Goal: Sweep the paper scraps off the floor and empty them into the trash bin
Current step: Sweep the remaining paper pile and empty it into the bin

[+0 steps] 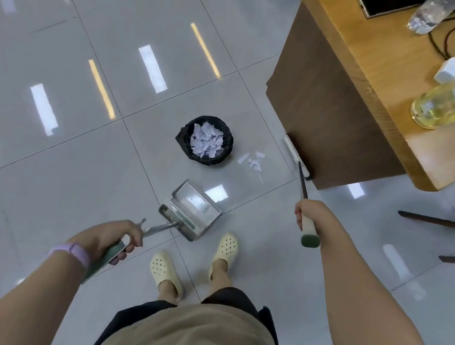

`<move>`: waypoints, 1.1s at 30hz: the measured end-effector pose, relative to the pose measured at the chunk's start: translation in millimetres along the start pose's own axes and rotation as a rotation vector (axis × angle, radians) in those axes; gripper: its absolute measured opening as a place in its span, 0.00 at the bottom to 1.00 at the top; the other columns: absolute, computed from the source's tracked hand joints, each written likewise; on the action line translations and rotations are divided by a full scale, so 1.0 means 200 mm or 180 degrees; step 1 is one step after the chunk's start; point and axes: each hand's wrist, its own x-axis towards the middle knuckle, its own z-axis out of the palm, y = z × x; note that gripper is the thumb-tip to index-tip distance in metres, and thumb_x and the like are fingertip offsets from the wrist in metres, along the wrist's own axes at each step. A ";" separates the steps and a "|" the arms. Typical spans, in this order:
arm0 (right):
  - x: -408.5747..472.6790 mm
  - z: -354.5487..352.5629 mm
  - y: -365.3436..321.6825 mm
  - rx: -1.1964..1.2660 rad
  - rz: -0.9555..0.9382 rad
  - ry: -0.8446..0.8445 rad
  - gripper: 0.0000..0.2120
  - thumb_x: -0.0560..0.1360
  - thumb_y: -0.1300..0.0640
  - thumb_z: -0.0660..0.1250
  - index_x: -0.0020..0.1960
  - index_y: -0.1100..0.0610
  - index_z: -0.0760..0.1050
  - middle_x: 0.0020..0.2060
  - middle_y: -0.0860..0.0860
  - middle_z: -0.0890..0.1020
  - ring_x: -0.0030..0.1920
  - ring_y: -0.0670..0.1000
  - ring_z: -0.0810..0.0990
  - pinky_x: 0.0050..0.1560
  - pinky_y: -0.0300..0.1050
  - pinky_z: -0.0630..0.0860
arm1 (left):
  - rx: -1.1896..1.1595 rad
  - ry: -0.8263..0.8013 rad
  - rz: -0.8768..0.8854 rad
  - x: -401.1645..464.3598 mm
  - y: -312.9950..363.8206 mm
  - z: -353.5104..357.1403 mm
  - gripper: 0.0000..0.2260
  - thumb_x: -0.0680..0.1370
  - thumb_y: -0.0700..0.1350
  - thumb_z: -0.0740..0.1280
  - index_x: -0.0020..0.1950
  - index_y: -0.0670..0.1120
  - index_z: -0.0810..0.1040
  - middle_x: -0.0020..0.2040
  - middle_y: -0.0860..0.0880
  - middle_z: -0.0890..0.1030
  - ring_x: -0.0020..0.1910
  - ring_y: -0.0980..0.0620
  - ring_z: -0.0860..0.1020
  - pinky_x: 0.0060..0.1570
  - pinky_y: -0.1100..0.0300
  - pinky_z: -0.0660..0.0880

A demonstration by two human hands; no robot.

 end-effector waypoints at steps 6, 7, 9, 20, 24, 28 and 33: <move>0.10 0.22 0.17 -0.0621 0.0143 -0.0394 0.13 0.75 0.66 0.60 0.58 0.67 0.70 0.33 0.59 0.77 0.29 0.55 0.76 0.32 0.44 0.77 | 0.0393 0.0031 0.0249 0.17 0.20 0.28 0.02 0.70 0.39 0.67 0.40 0.42 0.75 0.28 0.46 0.72 0.24 0.50 0.64 0.28 0.64 0.59; 0.08 0.26 0.20 -0.0679 0.0142 -0.0460 0.13 0.74 0.67 0.59 0.58 0.68 0.71 0.33 0.60 0.78 0.30 0.55 0.77 0.36 0.47 0.80 | 0.0388 0.0098 0.0336 0.21 0.22 0.33 0.03 0.71 0.40 0.67 0.42 0.42 0.76 0.29 0.45 0.72 0.24 0.50 0.64 0.28 0.64 0.59; 0.04 0.31 0.24 -0.0831 0.0149 -0.0569 0.12 0.71 0.69 0.59 0.55 0.67 0.72 0.35 0.61 0.78 0.33 0.57 0.78 0.45 0.53 0.82 | 0.0333 0.0202 0.0482 0.25 0.24 0.43 0.04 0.71 0.41 0.67 0.42 0.41 0.75 0.30 0.45 0.72 0.24 0.50 0.64 0.28 0.64 0.59; -0.31 -0.03 0.42 -0.1114 0.0100 -0.0771 0.03 0.73 0.66 0.63 0.46 0.62 0.70 0.28 0.56 0.74 0.23 0.51 0.71 0.28 0.41 0.73 | 0.0157 0.0564 0.0676 0.29 0.22 0.59 0.04 0.69 0.39 0.66 0.35 0.42 0.72 0.29 0.44 0.73 0.26 0.48 0.66 0.27 0.63 0.61; -0.41 0.02 0.40 -0.0970 -0.0027 -0.0618 0.04 0.73 0.66 0.61 0.48 0.62 0.69 0.32 0.57 0.74 0.24 0.50 0.71 0.27 0.40 0.73 | -0.0240 0.0656 0.0672 0.29 0.24 0.55 0.03 0.70 0.38 0.64 0.38 0.43 0.71 0.31 0.44 0.70 0.25 0.49 0.63 0.28 0.63 0.60; -0.40 0.15 0.31 -0.0956 -0.0200 -0.0463 0.05 0.74 0.66 0.59 0.50 0.64 0.68 0.34 0.59 0.75 0.26 0.51 0.73 0.28 0.42 0.75 | -0.0375 0.0779 0.0675 0.29 0.25 0.49 0.02 0.69 0.39 0.64 0.39 0.42 0.71 0.31 0.44 0.70 0.24 0.50 0.63 0.28 0.62 0.60; -0.41 0.31 0.19 -0.1195 -0.0369 -0.0442 0.05 0.75 0.65 0.57 0.50 0.63 0.67 0.34 0.60 0.76 0.29 0.54 0.75 0.32 0.45 0.76 | -0.0307 0.0888 0.0757 0.28 0.22 0.42 0.03 0.70 0.39 0.64 0.38 0.42 0.71 0.30 0.44 0.70 0.24 0.50 0.64 0.28 0.63 0.60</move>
